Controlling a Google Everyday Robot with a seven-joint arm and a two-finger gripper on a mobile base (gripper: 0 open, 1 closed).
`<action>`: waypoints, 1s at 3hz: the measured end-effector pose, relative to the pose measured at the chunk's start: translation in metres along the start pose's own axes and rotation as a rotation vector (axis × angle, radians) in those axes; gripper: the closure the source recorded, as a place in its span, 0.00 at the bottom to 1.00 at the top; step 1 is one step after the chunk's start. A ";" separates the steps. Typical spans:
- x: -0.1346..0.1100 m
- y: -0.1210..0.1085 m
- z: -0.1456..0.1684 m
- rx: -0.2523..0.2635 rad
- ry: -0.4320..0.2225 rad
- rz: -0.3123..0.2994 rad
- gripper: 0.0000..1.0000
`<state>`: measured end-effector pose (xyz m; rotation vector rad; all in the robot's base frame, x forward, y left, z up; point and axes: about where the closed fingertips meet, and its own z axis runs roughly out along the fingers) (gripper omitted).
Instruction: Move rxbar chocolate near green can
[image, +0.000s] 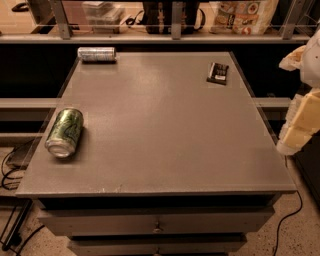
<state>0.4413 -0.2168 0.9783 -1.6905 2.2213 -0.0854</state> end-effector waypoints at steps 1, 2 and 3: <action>-0.006 -0.014 0.008 0.004 -0.120 0.040 0.00; -0.015 -0.043 0.025 0.012 -0.303 0.097 0.00; -0.029 -0.082 0.037 0.052 -0.450 0.158 0.00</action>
Offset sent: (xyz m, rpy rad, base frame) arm 0.0987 0.0051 -0.0114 0.5561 -0.1523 -0.0328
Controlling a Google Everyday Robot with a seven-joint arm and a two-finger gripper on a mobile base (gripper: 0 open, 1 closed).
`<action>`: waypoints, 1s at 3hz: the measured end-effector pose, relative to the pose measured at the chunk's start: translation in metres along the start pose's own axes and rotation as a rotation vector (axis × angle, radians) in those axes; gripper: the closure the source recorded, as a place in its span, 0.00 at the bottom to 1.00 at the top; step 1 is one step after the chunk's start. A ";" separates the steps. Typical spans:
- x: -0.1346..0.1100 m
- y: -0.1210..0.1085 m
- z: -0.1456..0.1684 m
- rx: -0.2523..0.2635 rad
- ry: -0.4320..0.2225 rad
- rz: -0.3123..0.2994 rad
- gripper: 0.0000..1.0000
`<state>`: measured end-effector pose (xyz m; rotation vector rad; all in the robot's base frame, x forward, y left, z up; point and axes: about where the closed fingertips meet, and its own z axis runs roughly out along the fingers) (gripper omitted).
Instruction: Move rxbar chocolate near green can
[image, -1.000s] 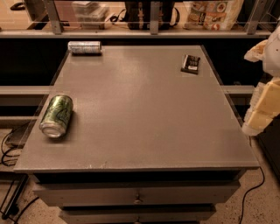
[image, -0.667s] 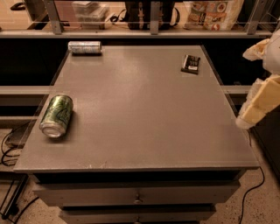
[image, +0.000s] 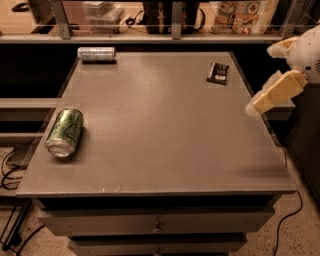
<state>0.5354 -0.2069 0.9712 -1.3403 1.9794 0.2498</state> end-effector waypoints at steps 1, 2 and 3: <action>-0.019 -0.043 0.031 0.042 -0.070 0.033 0.00; -0.019 -0.043 0.032 0.042 -0.070 0.033 0.00; -0.024 -0.053 0.042 0.054 -0.057 -0.003 0.00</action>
Offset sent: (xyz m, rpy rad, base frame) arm 0.0420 0.0067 0.0000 0.0543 -0.0348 -0.0327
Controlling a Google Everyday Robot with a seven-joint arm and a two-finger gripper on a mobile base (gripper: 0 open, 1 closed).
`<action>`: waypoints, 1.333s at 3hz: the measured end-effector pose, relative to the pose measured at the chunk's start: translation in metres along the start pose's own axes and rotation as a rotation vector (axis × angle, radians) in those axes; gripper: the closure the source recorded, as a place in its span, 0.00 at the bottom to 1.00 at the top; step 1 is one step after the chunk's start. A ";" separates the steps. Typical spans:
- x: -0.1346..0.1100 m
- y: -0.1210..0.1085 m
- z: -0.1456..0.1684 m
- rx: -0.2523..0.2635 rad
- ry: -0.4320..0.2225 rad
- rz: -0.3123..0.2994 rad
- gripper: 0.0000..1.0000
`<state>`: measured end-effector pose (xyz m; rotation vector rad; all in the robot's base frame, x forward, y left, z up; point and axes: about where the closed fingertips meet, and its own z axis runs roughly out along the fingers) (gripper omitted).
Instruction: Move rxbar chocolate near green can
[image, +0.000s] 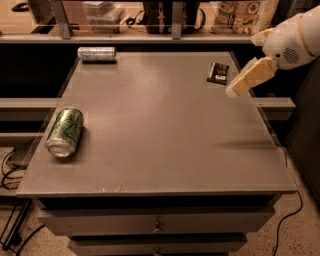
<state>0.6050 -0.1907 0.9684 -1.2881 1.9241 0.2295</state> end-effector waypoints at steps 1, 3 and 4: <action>-0.002 -0.020 0.023 0.014 0.025 -0.039 0.00; 0.007 -0.063 0.080 0.066 0.062 -0.035 0.00; 0.020 -0.080 0.113 0.050 0.039 0.071 0.00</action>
Offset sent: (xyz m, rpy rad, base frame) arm 0.0991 0.0064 -0.0357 -0.1410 -0.0647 -0.0237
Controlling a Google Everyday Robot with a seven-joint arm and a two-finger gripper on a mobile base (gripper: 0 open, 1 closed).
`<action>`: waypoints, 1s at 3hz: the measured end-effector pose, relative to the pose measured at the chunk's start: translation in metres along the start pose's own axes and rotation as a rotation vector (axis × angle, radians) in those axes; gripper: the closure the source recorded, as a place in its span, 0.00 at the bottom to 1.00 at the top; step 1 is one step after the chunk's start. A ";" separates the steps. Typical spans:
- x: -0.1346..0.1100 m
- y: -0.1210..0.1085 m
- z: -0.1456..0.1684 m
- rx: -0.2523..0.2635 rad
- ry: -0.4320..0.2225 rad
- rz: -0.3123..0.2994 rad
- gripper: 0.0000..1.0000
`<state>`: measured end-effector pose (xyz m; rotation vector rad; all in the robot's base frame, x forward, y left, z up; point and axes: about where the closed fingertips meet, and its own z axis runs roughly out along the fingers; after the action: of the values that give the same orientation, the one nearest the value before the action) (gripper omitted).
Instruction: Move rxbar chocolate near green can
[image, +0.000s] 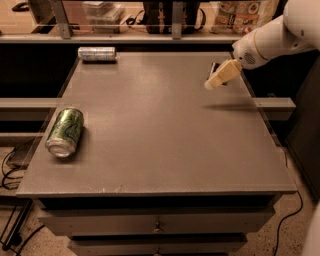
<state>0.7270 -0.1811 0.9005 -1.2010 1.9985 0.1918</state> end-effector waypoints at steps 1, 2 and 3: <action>0.009 -0.020 0.032 0.001 -0.008 0.103 0.00; 0.009 -0.019 0.033 -0.001 -0.008 0.105 0.00; 0.006 -0.025 0.043 0.010 -0.021 0.124 0.00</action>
Offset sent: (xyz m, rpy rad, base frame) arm 0.0254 -0.0011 -0.0182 0.0516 0.0362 -0.0573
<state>0.7690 -0.1776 0.8727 -1.0653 2.0548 0.2544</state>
